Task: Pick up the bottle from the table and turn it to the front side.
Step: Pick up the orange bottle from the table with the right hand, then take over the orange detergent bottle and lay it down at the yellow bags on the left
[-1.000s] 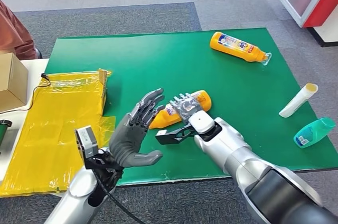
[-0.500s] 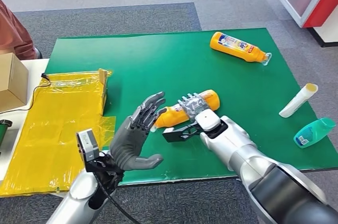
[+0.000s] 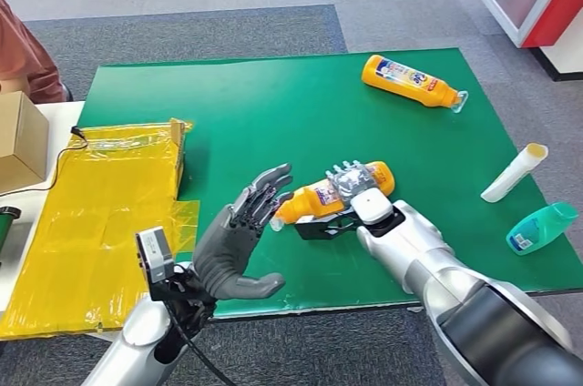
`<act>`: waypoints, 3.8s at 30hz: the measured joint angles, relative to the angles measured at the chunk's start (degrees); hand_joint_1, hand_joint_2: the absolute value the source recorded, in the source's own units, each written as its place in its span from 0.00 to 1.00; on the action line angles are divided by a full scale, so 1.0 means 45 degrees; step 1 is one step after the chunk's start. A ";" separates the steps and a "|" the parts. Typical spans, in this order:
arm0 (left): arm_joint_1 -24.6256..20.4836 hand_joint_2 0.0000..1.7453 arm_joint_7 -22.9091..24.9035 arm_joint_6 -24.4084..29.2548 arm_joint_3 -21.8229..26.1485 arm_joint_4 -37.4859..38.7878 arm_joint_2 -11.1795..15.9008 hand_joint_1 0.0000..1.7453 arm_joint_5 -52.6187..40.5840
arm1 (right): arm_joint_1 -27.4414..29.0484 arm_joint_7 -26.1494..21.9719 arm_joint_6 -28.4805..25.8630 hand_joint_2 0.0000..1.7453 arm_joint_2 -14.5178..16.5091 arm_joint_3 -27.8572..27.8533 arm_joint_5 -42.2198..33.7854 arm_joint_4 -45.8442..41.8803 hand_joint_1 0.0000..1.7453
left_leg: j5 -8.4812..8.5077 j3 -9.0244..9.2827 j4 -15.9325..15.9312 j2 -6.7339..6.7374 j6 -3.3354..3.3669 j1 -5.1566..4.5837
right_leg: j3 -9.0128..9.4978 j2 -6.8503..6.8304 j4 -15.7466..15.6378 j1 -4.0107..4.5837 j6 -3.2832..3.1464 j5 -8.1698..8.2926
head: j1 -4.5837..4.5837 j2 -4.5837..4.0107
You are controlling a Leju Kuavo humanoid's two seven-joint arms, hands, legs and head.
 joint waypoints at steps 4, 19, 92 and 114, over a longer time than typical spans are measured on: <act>0.0000 1.00 0.0000 -0.0012 -0.0014 0.0000 0.0000 0.00 0.0000 | -0.0003 0.0013 0.0000 1.00 -0.0007 -0.0084 -0.0011 0.0044 1.00 | 0.0000 0.0000 0.0000 0.0000 0.0000 0.0001 | -0.0001 -0.0001 0.0000 0.0001 0.0000 -0.0001 | 0.0000 0.0000; -0.0209 1.00 0.0052 -0.0072 -0.0215 0.0000 -0.0004 0.00 0.0016 | 0.0003 -0.0522 -0.0464 1.00 0.0097 -0.0785 -0.0642 0.0062 1.00 | 0.0001 0.0001 0.0000 0.0000 -0.0001 0.0001 | 0.0002 0.0000 0.0001 0.0002 0.0000 0.0000 | 0.0000 0.0000; -0.3213 1.00 0.1401 0.0167 0.0863 -0.0789 0.1013 0.00 -0.0215 | 0.6635 -0.5417 -0.4133 1.00 0.0386 -0.3680 -0.8815 -1.3908 1.00 | 0.0000 -0.0017 -0.0004 -0.0005 -0.0007 0.0004 | -0.0022 -0.0006 0.0003 0.0006 -0.0015 -0.0011 | 0.0000 0.0000; -0.3778 1.00 0.1515 -0.0368 0.0240 0.0242 0.1052 0.06 0.1127 | 0.6288 -0.5324 -0.4369 1.00 0.0380 -0.3302 -0.8621 -1.3929 1.00 | 0.0000 -0.0019 -0.0004 -0.0006 -0.0007 0.0004 | -0.0021 -0.0007 0.0003 0.0007 -0.0014 -0.0012 | 0.0000 0.0000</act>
